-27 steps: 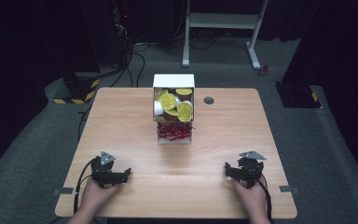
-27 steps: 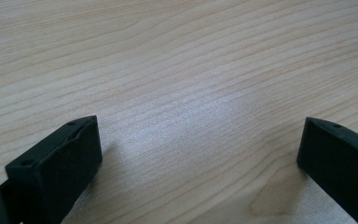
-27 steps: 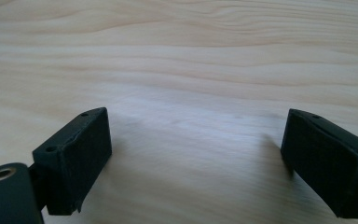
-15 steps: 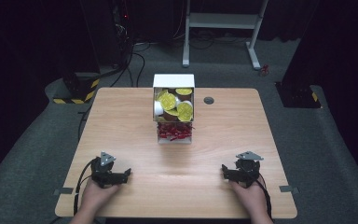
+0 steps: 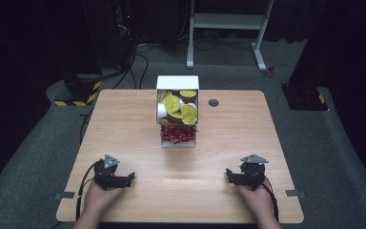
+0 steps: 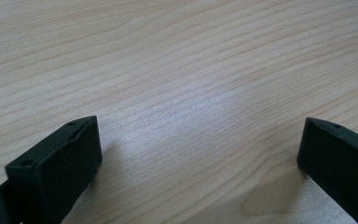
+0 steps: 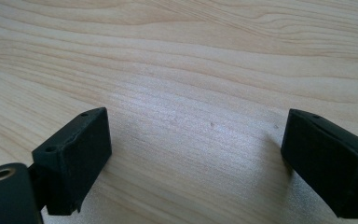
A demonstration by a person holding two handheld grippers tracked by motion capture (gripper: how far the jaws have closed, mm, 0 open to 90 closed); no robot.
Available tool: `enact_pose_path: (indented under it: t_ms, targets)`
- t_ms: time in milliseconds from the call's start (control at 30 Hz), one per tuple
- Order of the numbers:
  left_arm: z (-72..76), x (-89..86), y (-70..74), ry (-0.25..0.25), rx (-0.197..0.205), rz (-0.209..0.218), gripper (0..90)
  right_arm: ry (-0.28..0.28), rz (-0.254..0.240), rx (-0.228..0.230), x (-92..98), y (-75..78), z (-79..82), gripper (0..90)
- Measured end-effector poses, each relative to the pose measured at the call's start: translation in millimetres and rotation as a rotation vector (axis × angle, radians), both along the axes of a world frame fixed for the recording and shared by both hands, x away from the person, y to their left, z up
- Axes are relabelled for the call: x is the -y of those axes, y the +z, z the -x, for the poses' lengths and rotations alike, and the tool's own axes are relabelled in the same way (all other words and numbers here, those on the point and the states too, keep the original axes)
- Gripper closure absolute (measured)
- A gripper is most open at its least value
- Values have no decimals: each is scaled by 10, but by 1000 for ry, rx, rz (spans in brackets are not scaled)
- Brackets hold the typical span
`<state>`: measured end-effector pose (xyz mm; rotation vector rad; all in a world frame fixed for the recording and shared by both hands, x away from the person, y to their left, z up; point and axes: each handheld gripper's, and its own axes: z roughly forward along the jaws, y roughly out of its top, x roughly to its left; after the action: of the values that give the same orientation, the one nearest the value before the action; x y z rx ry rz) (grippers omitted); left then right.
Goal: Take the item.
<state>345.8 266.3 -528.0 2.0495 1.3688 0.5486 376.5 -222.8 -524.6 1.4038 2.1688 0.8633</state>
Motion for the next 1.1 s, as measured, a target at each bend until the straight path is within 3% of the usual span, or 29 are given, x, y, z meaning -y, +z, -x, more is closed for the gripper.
enact_pose_path:
  t_ms: [133,267,500,867,1100]
  targets:
    - [-32,-2,21,-33,-22,-7,4,9,2,-2,1,1,-17,79]
    - [-47,-4,28,-25,-28,-13,5,12,1,5,4,-2,4,79]
    - [-43,43,89,-23,-31,40,6,11,1,1,3,-1,13,79]
    - [-17,217,300,-59,-1,62,6,11,1,2,2,-1,12,78]
    - [-14,284,396,-91,47,60,6,13,1,2,2,-1,10,79]
